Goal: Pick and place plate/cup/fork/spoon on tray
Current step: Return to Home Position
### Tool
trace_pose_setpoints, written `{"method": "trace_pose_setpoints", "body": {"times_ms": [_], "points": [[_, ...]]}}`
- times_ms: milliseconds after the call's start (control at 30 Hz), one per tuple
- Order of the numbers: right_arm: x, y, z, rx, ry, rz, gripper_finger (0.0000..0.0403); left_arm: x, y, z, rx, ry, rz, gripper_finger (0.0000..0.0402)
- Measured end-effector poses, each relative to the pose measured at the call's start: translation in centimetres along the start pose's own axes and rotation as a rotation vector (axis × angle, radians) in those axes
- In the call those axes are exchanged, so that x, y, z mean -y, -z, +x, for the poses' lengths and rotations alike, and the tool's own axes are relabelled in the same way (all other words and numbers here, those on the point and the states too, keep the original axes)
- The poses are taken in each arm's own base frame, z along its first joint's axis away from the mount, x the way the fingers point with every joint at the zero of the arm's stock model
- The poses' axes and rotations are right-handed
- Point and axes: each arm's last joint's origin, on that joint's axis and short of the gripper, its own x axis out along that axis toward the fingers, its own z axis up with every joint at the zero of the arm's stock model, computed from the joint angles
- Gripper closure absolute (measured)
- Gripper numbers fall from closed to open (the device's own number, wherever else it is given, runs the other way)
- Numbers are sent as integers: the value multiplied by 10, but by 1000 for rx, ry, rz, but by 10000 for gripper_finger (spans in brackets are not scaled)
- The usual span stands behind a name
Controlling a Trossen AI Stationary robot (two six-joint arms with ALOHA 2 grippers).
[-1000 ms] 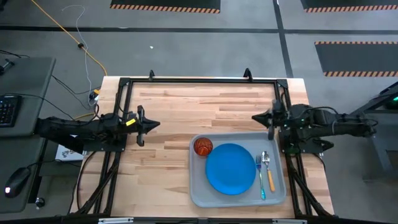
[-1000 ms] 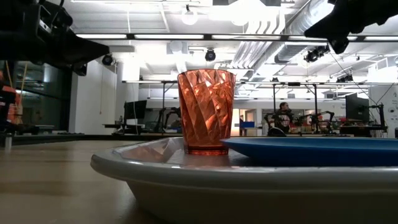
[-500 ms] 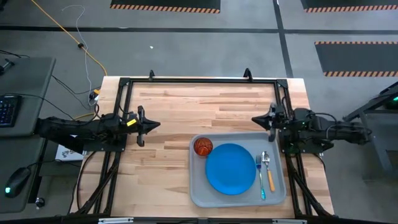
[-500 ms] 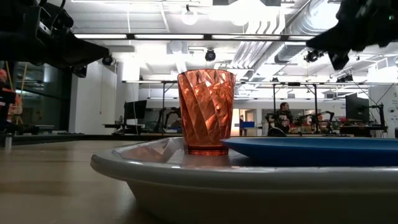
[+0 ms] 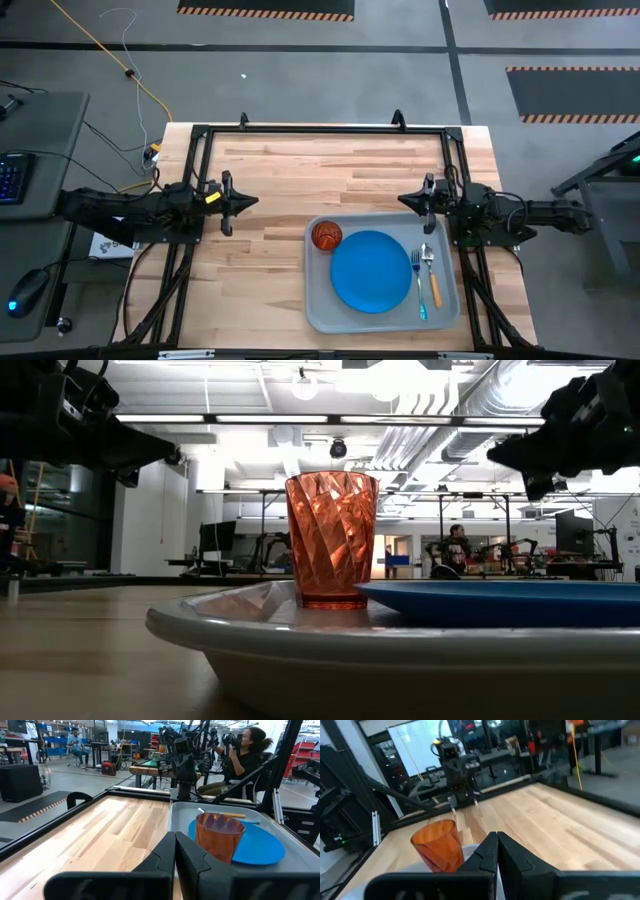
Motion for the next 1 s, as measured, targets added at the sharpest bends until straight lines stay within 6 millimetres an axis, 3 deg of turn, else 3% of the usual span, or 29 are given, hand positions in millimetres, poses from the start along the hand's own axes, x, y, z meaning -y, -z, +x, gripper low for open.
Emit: {"method": "trace_pose_setpoints", "body": {"times_ms": [167, 433, 767, 1000], "points": [[-4, -4, 0, 40, -39, -120, 403, 0, 0, 0, -1, 0, 0, 401], [-3, 1, 0, -7, -32, -123, 403, 0, 0, 0, -1, 0, 0, 401], [0, 12, 0, -132, -4, 69, 403, 1, 0, -2, 2, 5, 0, 401], [0, 12, 0, -133, -4, 75, 403, 0, 11, -4, -112, 5, 15, 401]]}}
